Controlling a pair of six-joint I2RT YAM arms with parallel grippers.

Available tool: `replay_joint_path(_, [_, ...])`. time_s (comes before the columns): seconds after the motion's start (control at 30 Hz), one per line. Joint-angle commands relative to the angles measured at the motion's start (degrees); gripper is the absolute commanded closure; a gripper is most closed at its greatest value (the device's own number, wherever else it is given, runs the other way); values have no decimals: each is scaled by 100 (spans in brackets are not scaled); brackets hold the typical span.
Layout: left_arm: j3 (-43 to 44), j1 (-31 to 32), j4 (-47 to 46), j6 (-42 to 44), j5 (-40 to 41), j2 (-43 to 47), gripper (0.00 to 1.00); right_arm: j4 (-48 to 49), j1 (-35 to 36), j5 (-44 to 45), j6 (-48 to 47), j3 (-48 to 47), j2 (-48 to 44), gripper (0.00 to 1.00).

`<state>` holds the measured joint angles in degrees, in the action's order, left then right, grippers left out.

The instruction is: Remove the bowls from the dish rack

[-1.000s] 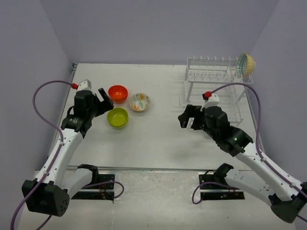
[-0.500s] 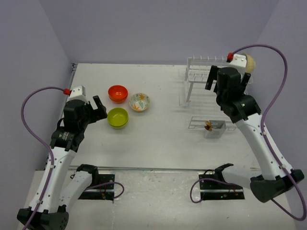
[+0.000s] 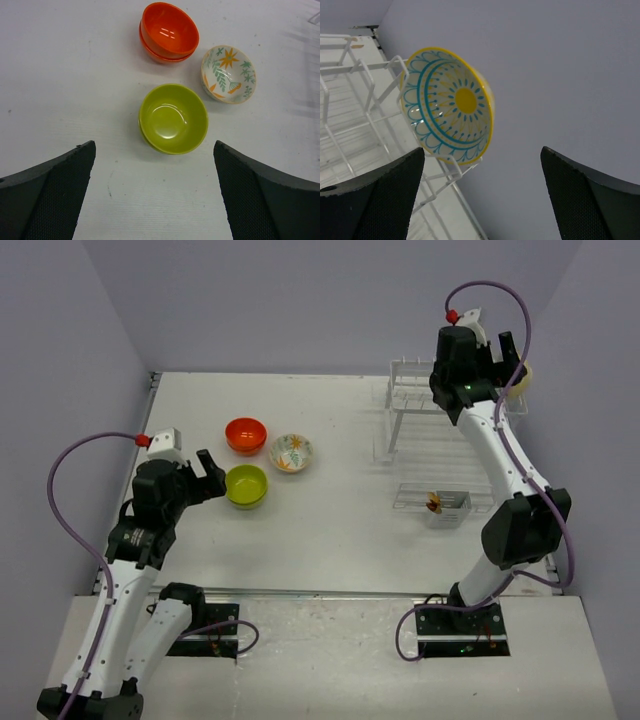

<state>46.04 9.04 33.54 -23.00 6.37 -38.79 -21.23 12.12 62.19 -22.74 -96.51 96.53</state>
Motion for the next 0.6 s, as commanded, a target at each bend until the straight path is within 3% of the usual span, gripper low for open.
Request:
replay_joint_path(0.0, [-51,45,-286,156,-233,-15,0,1881,-34,443,-1538,-79,-135,4])
replay_joint_path(0.07, [-51,63,-287,156,-224,-6,0,2227,-139,452,-1996,-70,-47,5])
replay_joint_path(0.27, [-25,81,-260,156,-215,-234,0,2483,-455,258,-2111,-35,252,18])
replay_joint_path(0.57, [-7,81,-234,138,-75,-261,0,2634,-693,-146,-1804,159,445,23])
